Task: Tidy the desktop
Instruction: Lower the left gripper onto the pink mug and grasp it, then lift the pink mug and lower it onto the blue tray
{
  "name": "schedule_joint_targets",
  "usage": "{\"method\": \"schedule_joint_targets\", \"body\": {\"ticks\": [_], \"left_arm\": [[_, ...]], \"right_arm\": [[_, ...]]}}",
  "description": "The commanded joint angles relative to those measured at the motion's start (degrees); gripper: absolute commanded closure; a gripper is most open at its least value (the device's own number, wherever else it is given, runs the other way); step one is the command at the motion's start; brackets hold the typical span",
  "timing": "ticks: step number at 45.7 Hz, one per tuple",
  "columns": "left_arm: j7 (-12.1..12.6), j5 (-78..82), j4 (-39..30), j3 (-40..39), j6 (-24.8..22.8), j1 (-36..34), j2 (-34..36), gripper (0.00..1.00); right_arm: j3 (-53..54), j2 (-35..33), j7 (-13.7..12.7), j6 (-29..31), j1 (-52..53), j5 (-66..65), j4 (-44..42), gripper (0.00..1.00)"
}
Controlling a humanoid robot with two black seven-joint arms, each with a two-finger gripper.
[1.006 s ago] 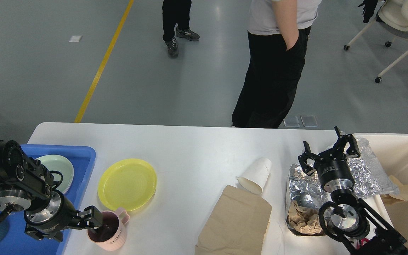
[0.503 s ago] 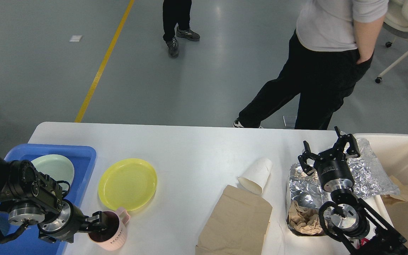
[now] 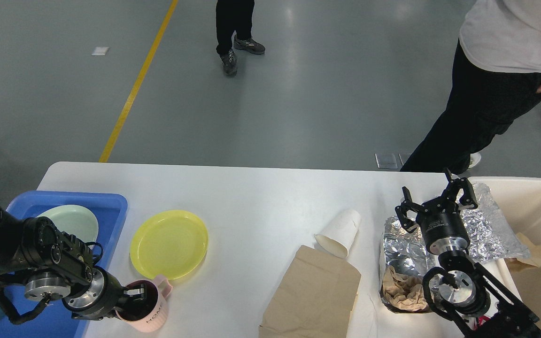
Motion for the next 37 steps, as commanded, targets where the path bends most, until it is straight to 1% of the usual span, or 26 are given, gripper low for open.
{"method": "schedule_joint_targets", "body": {"ticks": [1,4,7,9,11,19,25,31,37], "left_arm": [[0.0,0.0,0.0,0.0,-0.3,-0.1,0.1,0.9],[0.0,0.1,0.0,0.0,-0.3,-0.1,0.0,0.91],[0.0,0.1,-0.1,0.0,-0.5,-0.1,0.0,0.95],[0.0,0.2,-0.1,0.0,-0.7,-0.2,0.1,0.96],[0.0,0.3,-0.2,0.0,-1.1,-0.3,0.3,1.0],[0.0,0.4,-0.4,0.1,-2.2,-0.8,0.4,1.0],[0.0,0.4,-0.7,0.4,-3.8,-1.5,0.8,1.0],[-0.1,0.4,-2.5,2.0,-6.0,-5.8,1.0,1.0],[0.1,0.2,-7.4,4.6,-9.2,-15.1,1.8,1.0]], "right_arm": [[0.0,0.0,0.0,0.0,0.0,0.0,0.0,0.0],[0.0,0.0,0.0,0.0,0.1,0.0,0.0,0.0],[0.0,0.0,0.0,0.0,0.1,0.0,0.0,0.0],[0.0,0.0,0.0,0.0,0.0,0.0,0.0,0.0],[0.0,0.0,0.0,-0.1,0.0,0.0,0.0,0.0],[0.0,0.0,0.0,0.0,0.1,0.0,0.0,0.0],[0.0,0.0,0.0,0.0,0.1,0.0,0.0,0.0],[0.0,0.0,0.0,0.0,0.0,0.0,0.0,0.0],[0.0,0.0,0.0,-0.1,0.0,0.0,0.0,0.0]]}}
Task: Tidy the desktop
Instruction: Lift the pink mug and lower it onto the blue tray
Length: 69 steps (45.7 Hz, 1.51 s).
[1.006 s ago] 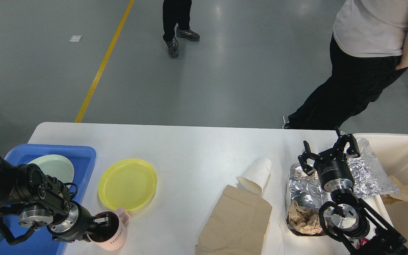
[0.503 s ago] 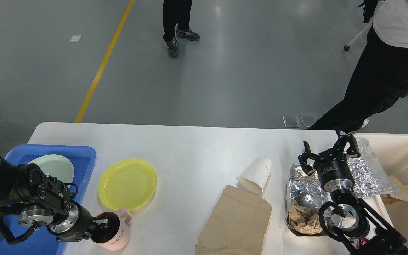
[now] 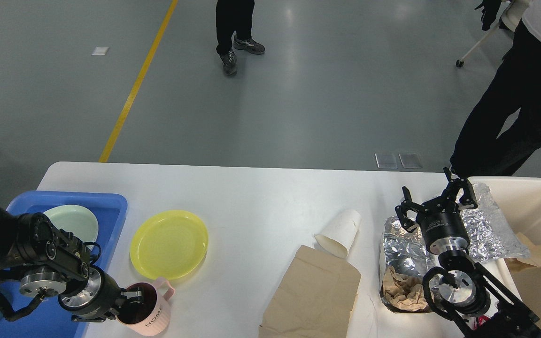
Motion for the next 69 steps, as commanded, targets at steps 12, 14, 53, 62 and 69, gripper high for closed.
{"method": "schedule_joint_targets", "body": {"ticks": [12,14,53,62,69], "left_arm": [[0.9,-0.1,-11.3,7.8,-24.5,-35.4,1.4,1.0],[0.9,-0.1,-11.4,7.8,-29.1,-38.7,0.9,1.0],[0.2,20.9,-0.6,11.8,-34.0,-35.5,20.9,1.0],[0.2,27.5,8.1,4.7,-31.9,-20.9,31.8,1.0],[0.0,28.4,14.9,-5.2,-31.4,-6.6,33.7,1.0]], "right_arm": [[0.0,0.0,0.0,0.0,0.0,0.0,0.0,0.0],[0.0,0.0,0.0,0.0,0.0,0.0,0.0,0.0],[0.0,0.0,0.0,0.0,0.0,0.0,0.0,0.0],[0.0,0.0,0.0,0.0,0.0,0.0,0.0,0.0],[0.0,0.0,0.0,0.0,0.0,0.0,0.0,0.0]]}}
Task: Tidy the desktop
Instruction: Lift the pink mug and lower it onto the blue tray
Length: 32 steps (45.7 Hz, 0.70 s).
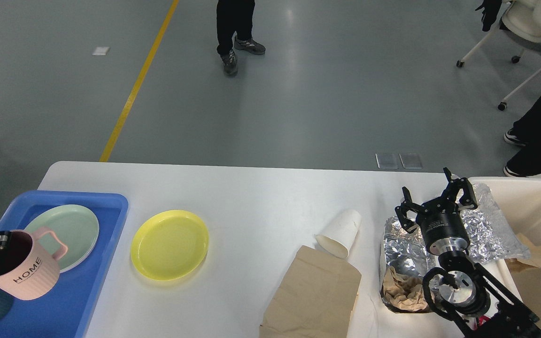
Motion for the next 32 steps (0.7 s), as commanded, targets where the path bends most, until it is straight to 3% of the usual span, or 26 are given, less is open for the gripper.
{"method": "schedule_joint_targets", "body": {"ticks": [1,8,17,32], "left_arm": [[-0.3,0.5,5.9,-8.2,0.4,11.9,1.2,1.0],[-4.2,0.5,12.9,-13.0,1.1,21.9,0.5,1.0],[-8.3,0.5,15.9,-13.0,5.5,25.9,-0.7,1.0],[-8.8,0.6,19.2,-14.6,9.8,33.1,-2.3,1.0]], "right_arm": [[0.0,0.0,0.0,-0.1,0.0,0.0,0.0,0.0],[0.0,0.0,0.0,0.0,0.0,0.0,0.0,0.0],[0.0,0.0,0.0,0.0,0.0,0.0,0.0,0.0],[0.0,0.0,0.0,0.0,0.0,0.0,0.0,0.0]]}}
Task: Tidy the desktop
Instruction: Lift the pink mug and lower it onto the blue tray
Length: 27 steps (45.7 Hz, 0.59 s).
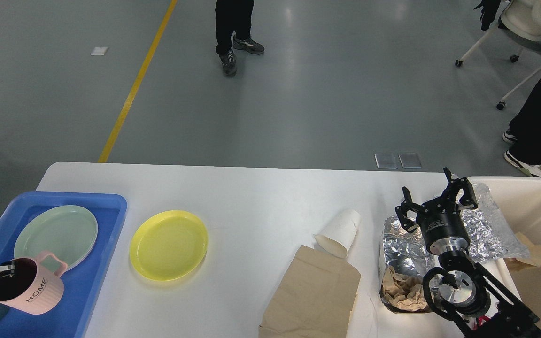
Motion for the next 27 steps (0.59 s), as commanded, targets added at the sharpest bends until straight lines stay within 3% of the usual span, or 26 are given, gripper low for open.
{"method": "schedule_joint_targets", "body": {"ticks": [1,13,16,18,20,22,24,27], "left_arm": [[0.1,0.1,1.0,-1.2,1.2,3.6,-1.3,1.0],[0.3,0.2,2.9,-3.6,1.5,6.5,-1.5,1.0],[0.2,0.2,2.8,-3.9,1.4,6.5,-1.5,0.94],[0.2,-0.4,2.8,-3.9,1.5,6.5,-1.5,0.82],[-0.1,-1.1,2.8,-3.9,1.8,6.5,-1.5,0.52],[-0.3,-1.7,2.7,-3.9,2.4,6.5,-1.6,0.32],[-0.2,-2.3,2.0,-3.8,2.5,6.7,-2.0,0.24],[0.1,-2.3,2.0,-3.1,2.5,6.7,-2.5,0.19]], "right_arm": [[0.0,0.0,0.0,0.0,0.0,0.0,0.0,0.0],[0.0,0.0,0.0,0.0,0.0,0.0,0.0,0.0],[0.0,0.0,0.0,0.0,0.0,0.0,0.0,0.0],[0.0,0.0,0.0,-0.1,0.0,0.0,-0.1,0.0],[0.0,0.0,0.0,0.0,0.0,0.0,0.0,0.0],[0.0,0.0,0.0,0.0,0.0,0.0,0.0,0.0],[0.0,0.0,0.0,0.0,0.0,0.0,0.0,0.0],[0.0,0.0,0.0,0.0,0.0,0.0,0.0,0.0]]}}
